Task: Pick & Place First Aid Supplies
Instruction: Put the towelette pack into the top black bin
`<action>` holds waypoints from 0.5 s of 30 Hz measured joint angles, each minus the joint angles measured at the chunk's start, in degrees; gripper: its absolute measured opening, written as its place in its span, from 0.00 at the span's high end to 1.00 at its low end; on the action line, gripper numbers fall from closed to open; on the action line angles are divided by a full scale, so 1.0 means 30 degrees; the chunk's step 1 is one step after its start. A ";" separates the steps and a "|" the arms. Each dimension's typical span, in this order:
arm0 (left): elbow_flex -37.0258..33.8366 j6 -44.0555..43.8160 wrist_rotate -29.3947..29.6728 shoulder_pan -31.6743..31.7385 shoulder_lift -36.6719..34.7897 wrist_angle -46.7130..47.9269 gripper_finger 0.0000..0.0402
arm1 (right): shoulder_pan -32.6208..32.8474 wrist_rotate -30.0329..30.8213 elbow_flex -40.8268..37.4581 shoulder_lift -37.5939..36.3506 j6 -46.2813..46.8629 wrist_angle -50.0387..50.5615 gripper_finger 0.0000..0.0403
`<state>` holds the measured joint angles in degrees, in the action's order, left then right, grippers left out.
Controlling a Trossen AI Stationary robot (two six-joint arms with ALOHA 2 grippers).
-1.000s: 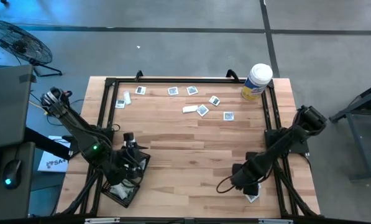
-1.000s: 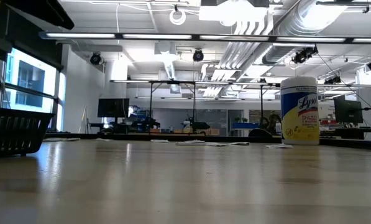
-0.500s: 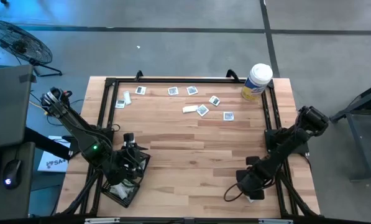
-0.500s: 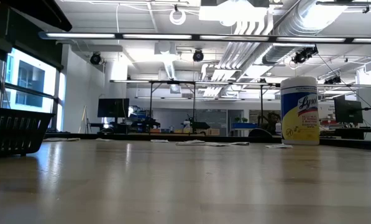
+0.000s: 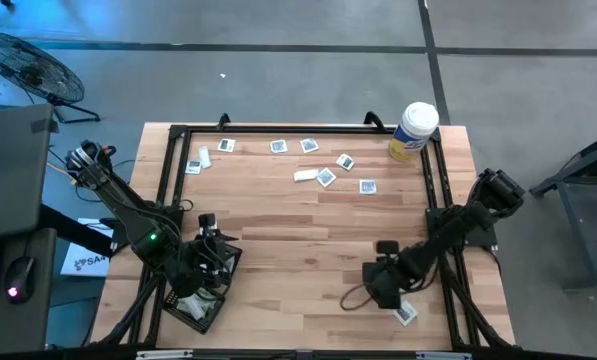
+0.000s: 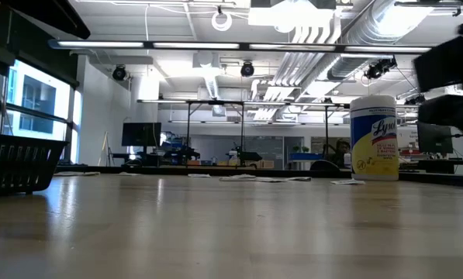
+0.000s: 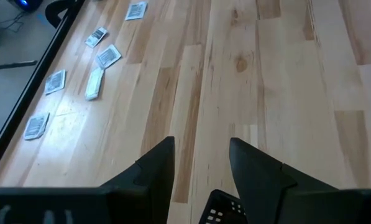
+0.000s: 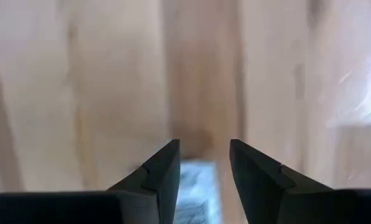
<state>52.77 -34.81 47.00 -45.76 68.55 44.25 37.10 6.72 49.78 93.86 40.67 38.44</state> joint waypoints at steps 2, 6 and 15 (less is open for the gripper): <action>0.0000 0.0000 0.0003 0.0000 0.0000 0.0007 0.63 | -0.0594 -0.0020 0.0003 -0.0027 -0.0451 -0.0050 0.67; 0.0000 0.0000 0.0000 0.0000 0.0000 0.0015 0.63 | -0.1293 -0.1128 0.0008 -0.0044 -0.1649 0.0104 0.67; -0.0007 -0.0058 0.0015 0.0000 0.0000 0.0000 0.63 | -0.1061 -0.2849 0.0015 -0.0062 -0.4284 0.0135 0.67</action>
<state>52.75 -34.98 47.05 -45.76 68.55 44.25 33.91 -1.83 49.82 93.68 27.82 38.84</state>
